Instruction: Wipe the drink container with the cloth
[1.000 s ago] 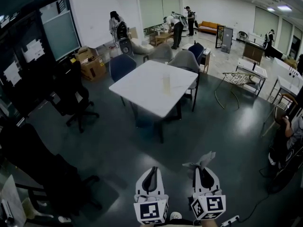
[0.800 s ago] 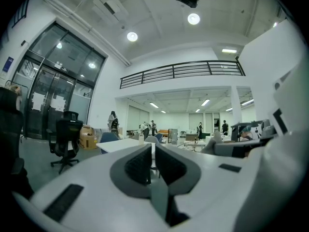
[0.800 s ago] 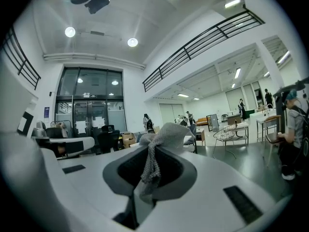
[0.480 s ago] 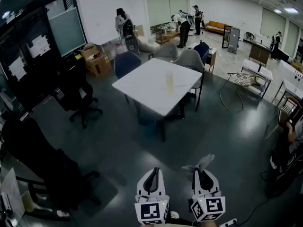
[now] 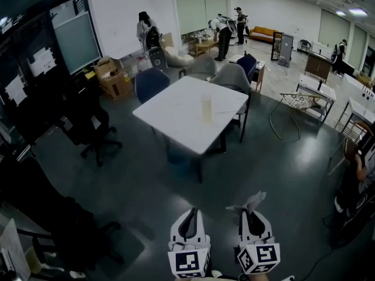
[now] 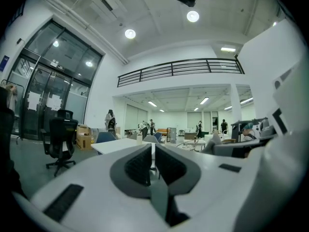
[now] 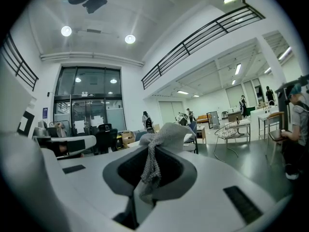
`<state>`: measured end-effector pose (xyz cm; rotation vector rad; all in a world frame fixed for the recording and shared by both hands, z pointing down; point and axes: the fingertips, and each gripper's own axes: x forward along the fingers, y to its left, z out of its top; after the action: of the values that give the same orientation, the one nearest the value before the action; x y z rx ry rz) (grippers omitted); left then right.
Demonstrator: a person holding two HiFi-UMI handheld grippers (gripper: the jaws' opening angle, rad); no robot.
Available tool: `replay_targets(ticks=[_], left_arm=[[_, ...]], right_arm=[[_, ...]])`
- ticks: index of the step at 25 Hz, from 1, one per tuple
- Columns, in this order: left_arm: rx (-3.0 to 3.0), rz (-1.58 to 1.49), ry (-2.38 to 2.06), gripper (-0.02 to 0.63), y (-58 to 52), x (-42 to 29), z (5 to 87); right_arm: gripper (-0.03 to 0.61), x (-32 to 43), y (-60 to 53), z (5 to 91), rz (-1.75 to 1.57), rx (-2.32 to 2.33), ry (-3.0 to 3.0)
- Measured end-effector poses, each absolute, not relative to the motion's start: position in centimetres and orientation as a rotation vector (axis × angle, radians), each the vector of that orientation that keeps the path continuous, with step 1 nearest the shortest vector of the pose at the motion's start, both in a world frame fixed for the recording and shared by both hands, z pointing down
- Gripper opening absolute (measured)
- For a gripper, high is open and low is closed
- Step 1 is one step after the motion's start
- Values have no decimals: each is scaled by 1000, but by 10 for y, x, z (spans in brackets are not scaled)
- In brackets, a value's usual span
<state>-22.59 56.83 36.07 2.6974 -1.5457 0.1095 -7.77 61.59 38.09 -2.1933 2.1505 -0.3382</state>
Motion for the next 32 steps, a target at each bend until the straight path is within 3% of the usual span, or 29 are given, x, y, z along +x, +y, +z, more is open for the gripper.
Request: replay_targets(ticks=[17, 32], left_arm=[[2736, 93, -1474, 29, 393, -210, 349], [2687, 136, -1456, 29, 316, -217, 367]], right_arm=[[46, -69, 447, 370, -316, -2224, 2104], [46, -72, 371, 381, -406, -2243, 2118]])
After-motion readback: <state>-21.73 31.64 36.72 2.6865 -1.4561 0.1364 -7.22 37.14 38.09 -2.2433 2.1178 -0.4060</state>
